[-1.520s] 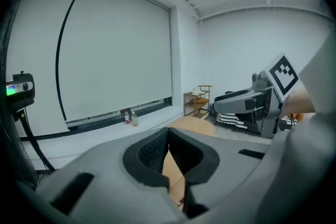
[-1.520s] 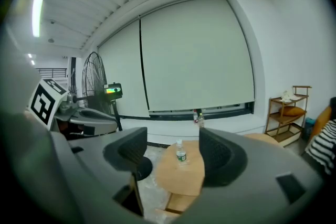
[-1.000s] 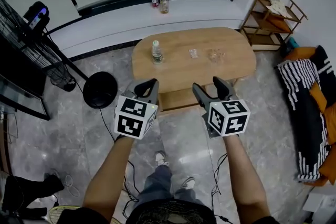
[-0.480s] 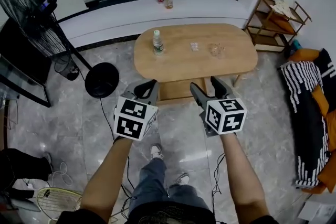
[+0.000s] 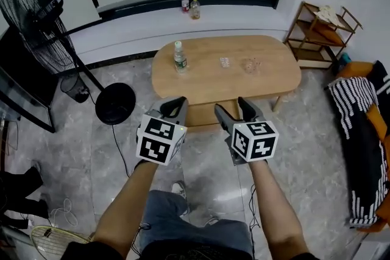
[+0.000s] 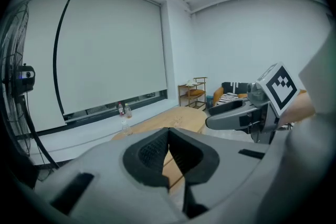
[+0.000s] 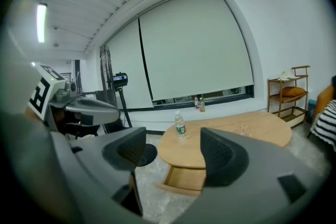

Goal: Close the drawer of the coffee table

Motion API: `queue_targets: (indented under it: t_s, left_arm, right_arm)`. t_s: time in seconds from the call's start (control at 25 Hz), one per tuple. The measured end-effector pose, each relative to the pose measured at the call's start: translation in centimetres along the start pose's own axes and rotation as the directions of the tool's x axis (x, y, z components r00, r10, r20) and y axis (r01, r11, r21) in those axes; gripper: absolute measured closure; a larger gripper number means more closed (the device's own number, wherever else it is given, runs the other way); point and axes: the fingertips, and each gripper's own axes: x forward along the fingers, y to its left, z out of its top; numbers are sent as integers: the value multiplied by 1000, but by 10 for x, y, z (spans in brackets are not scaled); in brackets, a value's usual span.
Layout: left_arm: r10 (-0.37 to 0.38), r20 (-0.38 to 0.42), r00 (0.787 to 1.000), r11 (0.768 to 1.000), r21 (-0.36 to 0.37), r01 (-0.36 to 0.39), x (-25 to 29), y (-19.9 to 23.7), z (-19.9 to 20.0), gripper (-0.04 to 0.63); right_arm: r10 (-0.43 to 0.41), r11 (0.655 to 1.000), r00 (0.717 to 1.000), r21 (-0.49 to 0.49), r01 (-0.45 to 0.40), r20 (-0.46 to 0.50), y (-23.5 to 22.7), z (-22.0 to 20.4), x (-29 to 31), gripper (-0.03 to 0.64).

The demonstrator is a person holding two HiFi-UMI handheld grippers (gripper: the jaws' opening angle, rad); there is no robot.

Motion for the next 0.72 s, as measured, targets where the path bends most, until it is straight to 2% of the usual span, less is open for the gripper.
queue_targets:
  t_s: [0.24, 0.4, 0.72]
  left_arm:
    - [-10, 28, 1000, 1000, 26, 9, 53, 1, -46, 592]
    - [-15, 28, 1000, 999, 50, 14, 90, 0, -95, 592]
    - [25, 40, 999, 1000, 2, -25, 144, 1, -210, 592]
  right_arm:
    - [-12, 1000, 999, -17, 12, 33, -30, -49, 34, 304]
    - [-11, 999, 999, -34, 13, 53, -48, -92, 60, 296]
    - [21, 997, 999, -77, -17, 51, -69, -196, 109, 282]
